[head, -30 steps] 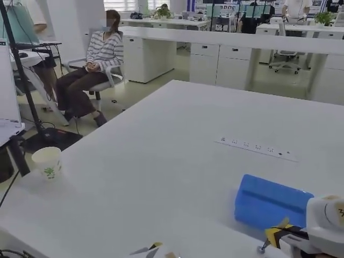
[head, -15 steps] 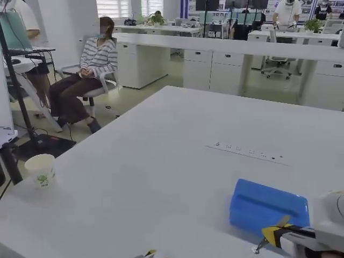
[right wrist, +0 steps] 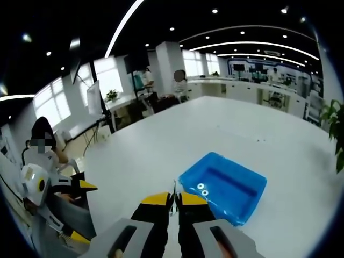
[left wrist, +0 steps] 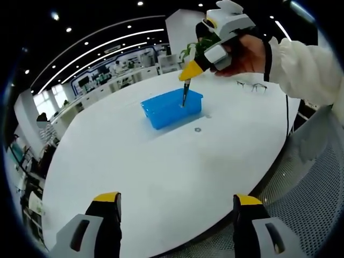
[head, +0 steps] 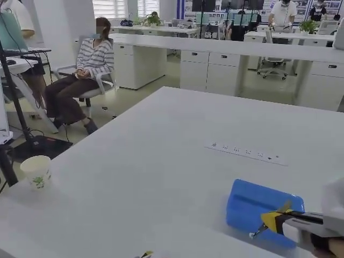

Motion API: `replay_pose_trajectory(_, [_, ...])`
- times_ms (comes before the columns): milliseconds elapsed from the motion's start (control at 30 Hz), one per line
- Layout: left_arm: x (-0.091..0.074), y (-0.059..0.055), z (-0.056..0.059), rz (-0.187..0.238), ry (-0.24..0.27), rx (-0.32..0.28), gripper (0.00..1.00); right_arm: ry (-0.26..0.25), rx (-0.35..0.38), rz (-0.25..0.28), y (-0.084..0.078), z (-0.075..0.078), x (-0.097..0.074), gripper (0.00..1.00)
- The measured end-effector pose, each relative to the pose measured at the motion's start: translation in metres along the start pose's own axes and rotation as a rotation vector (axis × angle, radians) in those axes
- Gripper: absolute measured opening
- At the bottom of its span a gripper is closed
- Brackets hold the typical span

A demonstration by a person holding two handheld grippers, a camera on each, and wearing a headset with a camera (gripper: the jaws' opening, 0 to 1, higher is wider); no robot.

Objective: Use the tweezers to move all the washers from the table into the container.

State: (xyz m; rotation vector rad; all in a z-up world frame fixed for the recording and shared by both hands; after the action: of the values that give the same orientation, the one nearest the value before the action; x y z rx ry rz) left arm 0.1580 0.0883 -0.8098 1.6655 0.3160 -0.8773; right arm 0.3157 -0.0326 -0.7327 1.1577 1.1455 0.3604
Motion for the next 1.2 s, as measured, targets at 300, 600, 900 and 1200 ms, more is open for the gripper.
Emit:
replay_pose_trajectory(300, [0.0,-0.002,0.0,-0.012,0.005,0.009,0.86,0.005,-0.035,-0.008,0.003,-0.003,0.002,0.01])
replay_pose_trajectory(600, [0.001,-0.002,0.0,-0.02,0.002,0.011,0.86,0.0,-0.051,-0.014,0.006,-0.003,0.002,0.01])
replay_pose_trajectory(900, [0.002,-0.003,0.0,-0.023,0.0,0.01,0.85,-0.01,-0.04,-0.009,0.01,0.008,0.008,0.02])
replay_pose_trajectory(1200, [0.004,-0.003,0.0,-0.032,-0.002,0.009,0.85,-0.013,-0.037,-0.005,0.011,0.018,0.019,0.02])
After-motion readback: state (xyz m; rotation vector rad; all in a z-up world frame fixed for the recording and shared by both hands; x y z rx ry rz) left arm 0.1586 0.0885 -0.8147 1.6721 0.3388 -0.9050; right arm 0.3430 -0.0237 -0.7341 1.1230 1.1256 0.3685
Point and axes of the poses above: the centre of the closed fingertips' face, and the gripper's own axes: x roughly forward along the fingers, z roughly to its right, y roughly out of its top, the point moved 3 cm from there along -x, roughly backward along the fingers, and after that the axes turned 8 degrees about -x, right-handed, at the moved point
